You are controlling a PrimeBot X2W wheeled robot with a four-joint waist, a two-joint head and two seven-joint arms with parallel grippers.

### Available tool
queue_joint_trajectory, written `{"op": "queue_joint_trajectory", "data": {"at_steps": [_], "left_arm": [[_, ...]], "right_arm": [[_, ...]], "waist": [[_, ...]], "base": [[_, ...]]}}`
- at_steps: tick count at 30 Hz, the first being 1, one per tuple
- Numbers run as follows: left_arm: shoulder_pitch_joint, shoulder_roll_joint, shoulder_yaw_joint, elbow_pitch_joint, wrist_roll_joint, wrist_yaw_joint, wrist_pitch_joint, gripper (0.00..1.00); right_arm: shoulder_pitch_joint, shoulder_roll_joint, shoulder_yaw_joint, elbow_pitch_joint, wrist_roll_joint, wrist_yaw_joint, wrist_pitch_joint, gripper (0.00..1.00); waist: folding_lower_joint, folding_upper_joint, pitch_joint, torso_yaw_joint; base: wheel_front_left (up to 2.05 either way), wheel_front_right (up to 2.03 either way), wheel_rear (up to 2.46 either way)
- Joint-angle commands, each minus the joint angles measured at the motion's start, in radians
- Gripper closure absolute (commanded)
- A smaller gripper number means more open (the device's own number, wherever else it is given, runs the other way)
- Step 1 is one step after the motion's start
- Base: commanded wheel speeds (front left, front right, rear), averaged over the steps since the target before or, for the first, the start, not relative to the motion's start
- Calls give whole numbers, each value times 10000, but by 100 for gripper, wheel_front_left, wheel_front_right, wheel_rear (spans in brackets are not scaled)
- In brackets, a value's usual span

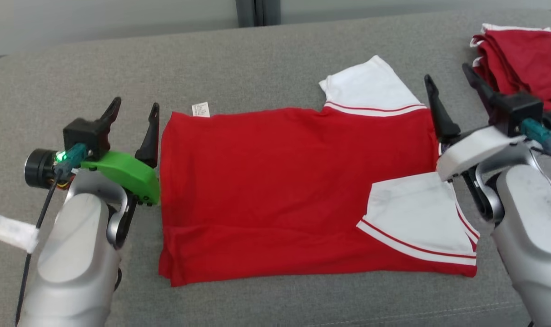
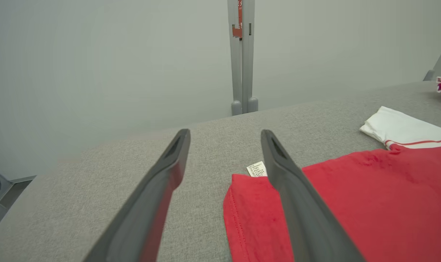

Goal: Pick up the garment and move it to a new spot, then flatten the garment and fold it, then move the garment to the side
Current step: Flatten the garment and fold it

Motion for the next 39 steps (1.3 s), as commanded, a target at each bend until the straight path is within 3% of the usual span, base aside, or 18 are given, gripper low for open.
{"op": "queue_joint_trajectory", "data": {"at_steps": [1,12,26,27,29,30,31,39], "left_arm": [[-489,5,-110,258,-11,-60,-14,0],[-2697,-386,-887,3380,-464,-162,-29,0],[-3944,-687,-2132,5278,-1536,-166,-288,0],[-3969,-731,-2243,5310,-1616,-166,-299,7],[-4030,-808,-2448,5365,-1879,-166,-329,58],[-4057,-844,-2583,5384,-2000,-166,-357,90],[-4083,-868,-2690,5357,-2090,-166,-438,100],[-4312,-920,-3359,4517,-2574,-167,-1237,100]], "right_arm": [[-494,-129,161,240,67,0,52,0],[-3258,-414,1161,2564,312,0,-267,0],[-4781,-326,2138,4625,703,0,-633,0],[-4865,-345,2190,4753,730,0,-609,0],[-5101,-386,2322,5034,752,0,-575,0],[-5237,-389,2369,5175,790,-1,-565,0],[-5354,-396,2394,5304,817,0,-546,0],[-6525,-617,2597,6497,1046,0,130,0]], "waist": [[0,-1,1139,97],[0,-1,2376,208],[0,-1,2936,171],[0,-1,2971,193],[0,-1,3049,257],[0,-1,3088,299],[0,-1,3120,336],[0,-1,3433,925]], "base": [[0,0,0],[0,0,0],[0,0,0],[0,0,0],[0,0,0],[0,0,0],[0,0,0],[0,0,0]]}}
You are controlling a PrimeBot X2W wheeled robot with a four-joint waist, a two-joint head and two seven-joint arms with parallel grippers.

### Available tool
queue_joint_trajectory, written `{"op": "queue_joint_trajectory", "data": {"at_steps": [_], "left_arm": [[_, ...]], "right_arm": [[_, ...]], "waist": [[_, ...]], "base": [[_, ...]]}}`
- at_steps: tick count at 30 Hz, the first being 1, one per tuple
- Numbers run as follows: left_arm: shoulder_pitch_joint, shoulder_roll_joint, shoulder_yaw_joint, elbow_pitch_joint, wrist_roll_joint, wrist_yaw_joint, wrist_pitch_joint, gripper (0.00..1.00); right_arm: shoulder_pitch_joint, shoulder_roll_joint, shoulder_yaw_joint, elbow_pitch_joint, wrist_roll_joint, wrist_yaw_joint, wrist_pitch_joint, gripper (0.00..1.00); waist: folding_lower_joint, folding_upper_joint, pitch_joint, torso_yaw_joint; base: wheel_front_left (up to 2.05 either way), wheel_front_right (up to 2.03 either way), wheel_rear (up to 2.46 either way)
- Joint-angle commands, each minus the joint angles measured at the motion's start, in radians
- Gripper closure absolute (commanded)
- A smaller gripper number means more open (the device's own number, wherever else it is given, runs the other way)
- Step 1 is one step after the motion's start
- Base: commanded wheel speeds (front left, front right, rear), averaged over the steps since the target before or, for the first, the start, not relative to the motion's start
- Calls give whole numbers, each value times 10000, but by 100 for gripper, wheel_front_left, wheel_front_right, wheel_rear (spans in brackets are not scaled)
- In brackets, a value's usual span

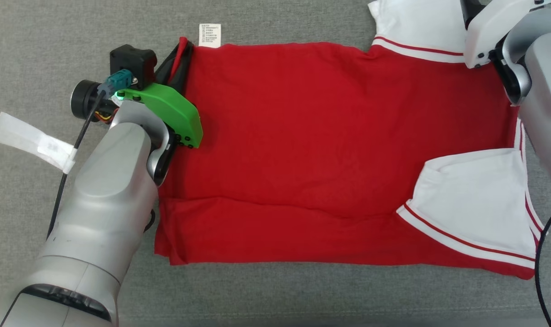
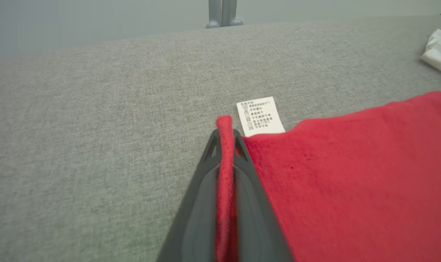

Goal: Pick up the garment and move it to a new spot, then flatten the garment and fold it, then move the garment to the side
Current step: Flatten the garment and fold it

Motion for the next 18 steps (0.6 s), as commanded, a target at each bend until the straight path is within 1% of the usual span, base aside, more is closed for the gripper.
{"op": "queue_joint_trajectory", "data": {"at_steps": [1,6,10,11,12,13,15,18], "left_arm": [[-128,6,-84,-192,-136,-23,-98,100],[-82,-3,-279,-749,-124,-24,-176,100],[25,7,-228,-1186,-85,-24,-175,100],[73,26,-196,-1260,-51,-24,-176,100],[172,79,-130,-1376,0,-24,-178,100],[207,97,-103,-1422,37,-24,-179,100],[267,121,-49,-1478,102,-24,-179,100],[360,160,14,-1502,161,-24,-180,100]], "right_arm": [[-243,-126,87,216,52,-3,186,0],[-767,-243,234,934,367,-2,946,0],[-964,-201,376,1386,734,-2,1636,0],[-981,-175,422,1441,829,-2,1777,44],[-976,-131,468,1482,1062,-2,1914,93],[-1004,-160,469,1499,1161,-3,1950,100],[-1009,-201,528,1529,1308,-6,1966,100],[-1012,-241,516,1467,1567,-6,1683,100]], "waist": [[-1,0,192,326],[-1,0,346,660],[-1,0,408,763],[-1,0,411,758],[-1,0,400,724],[-1,0,386,698],[-1,0,338,631],[-1,0,215,511]], "base": [[0,0,0],[0,0,0],[0,0,0],[0,0,0],[0,0,0],[0,0,0],[0,0,0],[0,0,0]]}}
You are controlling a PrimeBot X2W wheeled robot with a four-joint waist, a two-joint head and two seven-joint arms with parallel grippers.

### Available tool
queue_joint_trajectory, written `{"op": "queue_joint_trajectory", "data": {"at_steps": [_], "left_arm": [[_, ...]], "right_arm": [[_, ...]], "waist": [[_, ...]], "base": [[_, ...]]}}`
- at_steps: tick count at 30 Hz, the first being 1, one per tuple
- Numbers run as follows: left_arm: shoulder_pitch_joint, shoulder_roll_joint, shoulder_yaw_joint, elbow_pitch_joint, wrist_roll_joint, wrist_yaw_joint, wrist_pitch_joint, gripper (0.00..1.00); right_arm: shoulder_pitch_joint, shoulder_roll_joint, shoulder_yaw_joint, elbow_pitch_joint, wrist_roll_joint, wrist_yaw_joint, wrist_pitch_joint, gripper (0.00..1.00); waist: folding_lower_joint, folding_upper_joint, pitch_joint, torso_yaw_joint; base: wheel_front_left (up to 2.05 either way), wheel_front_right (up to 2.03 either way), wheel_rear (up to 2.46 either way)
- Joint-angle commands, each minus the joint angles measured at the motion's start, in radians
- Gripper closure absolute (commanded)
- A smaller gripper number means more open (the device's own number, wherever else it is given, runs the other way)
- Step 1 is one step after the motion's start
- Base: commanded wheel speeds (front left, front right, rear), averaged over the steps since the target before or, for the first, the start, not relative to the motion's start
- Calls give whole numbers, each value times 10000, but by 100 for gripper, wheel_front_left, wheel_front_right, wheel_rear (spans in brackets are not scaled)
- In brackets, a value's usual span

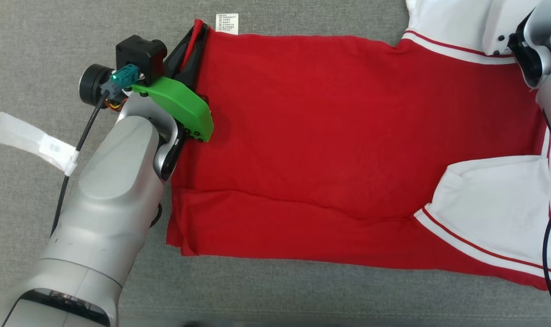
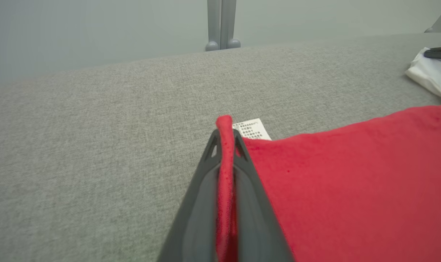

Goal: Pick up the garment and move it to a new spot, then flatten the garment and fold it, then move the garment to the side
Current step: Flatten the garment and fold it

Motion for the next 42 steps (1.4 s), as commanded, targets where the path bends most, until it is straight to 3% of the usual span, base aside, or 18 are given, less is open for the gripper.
{"op": "queue_joint_trajectory", "data": {"at_steps": [1,12,22,31,42], "left_arm": [[173,103,49,-11,77,-24,-47,100],[936,354,390,-172,230,-24,-40,100],[1802,558,772,-524,362,74,-39,100],[2341,787,1225,-869,454,139,-39,100],[3481,961,2029,-2024,733,334,-39,100]], "right_arm": [[7,-120,-2,-26,93,-10,-291,100],[979,-263,425,-713,498,-10,-2288,100],[3231,-613,527,-3195,1334,-10,-2983,100],[6363,-753,-1238,-6748,1203,-10,-3008,100],[9822,201,-3015,-9680,742,-7,-2578,100]], "waist": [[-1,0,-151,-122],[-1,0,-1294,-718],[-1,0,-1958,-1200],[-1,0,-2093,-1575],[-1,0,-2276,-1744]], "base": [[0,0,0],[0,0,0],[0,0,0],[0,0,0],[0,0,0]]}}
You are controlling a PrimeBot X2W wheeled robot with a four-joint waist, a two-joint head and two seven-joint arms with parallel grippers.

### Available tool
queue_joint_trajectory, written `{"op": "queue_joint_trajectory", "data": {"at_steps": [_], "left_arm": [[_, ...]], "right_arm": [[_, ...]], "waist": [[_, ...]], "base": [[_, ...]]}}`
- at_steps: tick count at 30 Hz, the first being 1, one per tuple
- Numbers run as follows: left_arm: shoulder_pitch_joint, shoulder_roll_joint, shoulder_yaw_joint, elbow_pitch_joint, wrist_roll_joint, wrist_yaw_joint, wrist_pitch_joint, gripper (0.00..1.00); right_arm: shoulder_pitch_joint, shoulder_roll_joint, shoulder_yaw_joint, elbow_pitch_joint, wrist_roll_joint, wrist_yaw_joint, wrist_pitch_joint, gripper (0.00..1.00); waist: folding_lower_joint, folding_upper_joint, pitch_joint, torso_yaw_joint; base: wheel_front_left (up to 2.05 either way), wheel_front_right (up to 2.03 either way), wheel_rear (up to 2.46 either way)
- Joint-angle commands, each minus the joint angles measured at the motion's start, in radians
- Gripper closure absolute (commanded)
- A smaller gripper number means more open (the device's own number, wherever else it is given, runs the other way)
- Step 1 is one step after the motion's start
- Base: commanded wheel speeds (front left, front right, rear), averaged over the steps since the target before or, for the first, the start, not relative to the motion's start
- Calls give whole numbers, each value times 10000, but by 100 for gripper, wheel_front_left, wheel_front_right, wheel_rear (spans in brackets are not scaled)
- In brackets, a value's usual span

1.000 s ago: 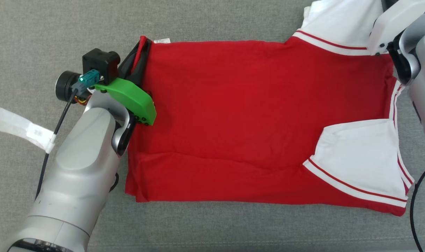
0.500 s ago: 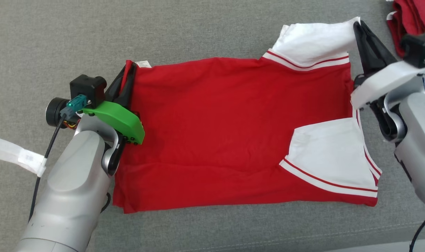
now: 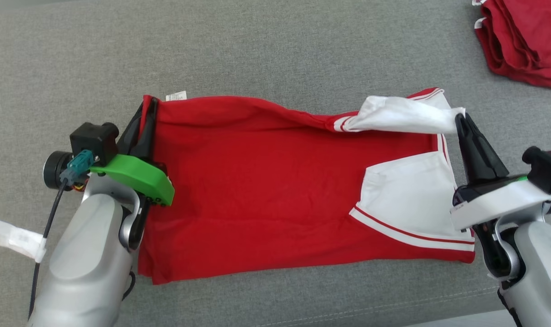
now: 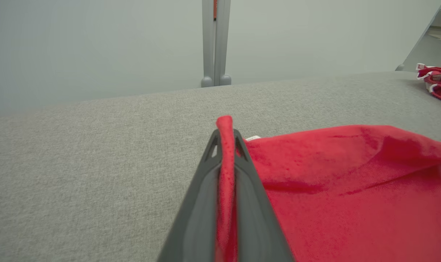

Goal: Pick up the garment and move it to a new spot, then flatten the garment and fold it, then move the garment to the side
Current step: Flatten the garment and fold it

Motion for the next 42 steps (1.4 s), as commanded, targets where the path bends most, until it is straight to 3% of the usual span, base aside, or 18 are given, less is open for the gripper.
{"op": "queue_joint_trajectory", "data": {"at_steps": [1,16,17,18,19,20,21,22,23,31,42], "left_arm": [[336,51,158,-266,98,74,-26,100],[2323,-465,1215,-1742,751,-126,-26,100],[2418,-513,1275,-1833,800,-129,-26,89],[2524,-570,1409,-1973,844,-144,-28,64],[2639,-614,1513,-2090,898,-154,-26,19],[2823,-672,1628,-2184,995,-162,-26,0],[2969,-729,1731,-2267,1048,-165,-26,0],[3147,-813,1842,-2373,1097,-164,-26,0],[3266,-874,1949,-2468,1128,-152,-26,0],[4475,-1271,2850,-3293,1637,-164,-26,0],[5175,-1517,3777,-4155,2241,-126,-25,0]], "right_arm": [[349,144,-205,-236,-122,-3,79,100],[2201,1249,-1476,-1523,-688,-2,567,100],[2267,1290,-1475,-1512,-666,-2,580,100],[2349,1317,-1483,-1435,-635,-3,624,100],[2400,1323,-1484,-1369,-648,-3,618,100],[2452,1332,-1435,-1296,-675,-3,634,100],[2497,1353,-1400,-1241,-672,-2,593,78],[2543,1368,-1382,-1167,-664,-2,506,35],[2583,1375,-1365,-1105,-629,-2,466,0],[2643,1193,-1584,-683,-585,-2,250,0],[1557,624,-1648,683,-1389,-2,1386,0]], "waist": [[0,0,-29,9],[0,0,-315,114],[0,0,-341,116],[0,0,-376,119],[0,0,-412,129],[0,0,-467,143],[0,0,-518,151],[0,0,-588,162],[0,0,-644,168],[0,0,-1167,233],[0,0,-1375,645]], "base": [[0,0,0],[0,0,0],[0,0,0],[0,0,0],[0,0,0],[0,0,0],[0,0,0],[0,0,0],[0,0,0],[0,0,0],[0,0,0]]}}
